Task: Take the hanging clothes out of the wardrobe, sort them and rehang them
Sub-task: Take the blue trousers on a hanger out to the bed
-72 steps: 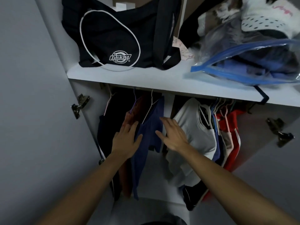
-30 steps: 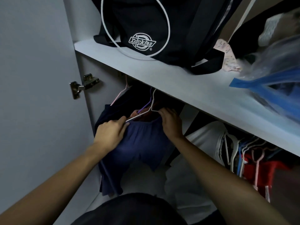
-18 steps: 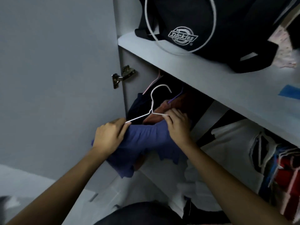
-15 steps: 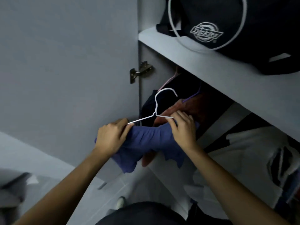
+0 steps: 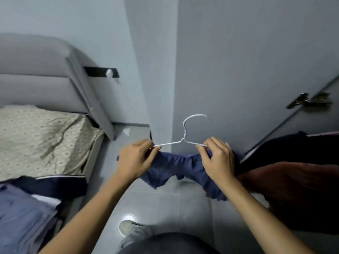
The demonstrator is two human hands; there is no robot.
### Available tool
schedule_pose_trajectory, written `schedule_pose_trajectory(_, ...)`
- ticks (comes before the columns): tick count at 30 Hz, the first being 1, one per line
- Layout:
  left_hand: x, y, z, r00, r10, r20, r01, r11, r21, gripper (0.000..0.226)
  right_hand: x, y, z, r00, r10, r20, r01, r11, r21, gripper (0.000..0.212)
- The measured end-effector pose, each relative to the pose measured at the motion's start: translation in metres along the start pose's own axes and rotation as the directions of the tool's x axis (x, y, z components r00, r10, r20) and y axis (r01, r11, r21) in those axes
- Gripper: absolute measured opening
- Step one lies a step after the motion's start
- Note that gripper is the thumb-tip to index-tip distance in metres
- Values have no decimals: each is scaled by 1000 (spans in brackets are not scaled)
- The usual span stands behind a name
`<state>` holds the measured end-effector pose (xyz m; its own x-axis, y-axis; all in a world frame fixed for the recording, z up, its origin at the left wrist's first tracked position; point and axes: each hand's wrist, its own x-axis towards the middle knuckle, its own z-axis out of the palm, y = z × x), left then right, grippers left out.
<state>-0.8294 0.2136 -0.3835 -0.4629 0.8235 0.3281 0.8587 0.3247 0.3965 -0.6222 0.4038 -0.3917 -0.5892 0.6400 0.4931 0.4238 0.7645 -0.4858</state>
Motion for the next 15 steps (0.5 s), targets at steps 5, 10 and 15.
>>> schedule_pose_trajectory(5, -54, -79, -61, 971, -208, -116, 212, 977, 25, 36, 34, -98, 68, 983, -146, 114, 131, 982, 136, 34)
schedule_pose_trajectory(10, -115, -163, -123, 901, -334, -277, 367, 927, 75, 40, 54, -208, 151, 923, -318, 217, 262, 932, 252, 33)
schedule_pose_trajectory(15, -192, -226, -181, 763, -507, -401, 588, 802, 106, 42, 47, -323, 224, 817, -507, 275, 376, 830, 413, 36)
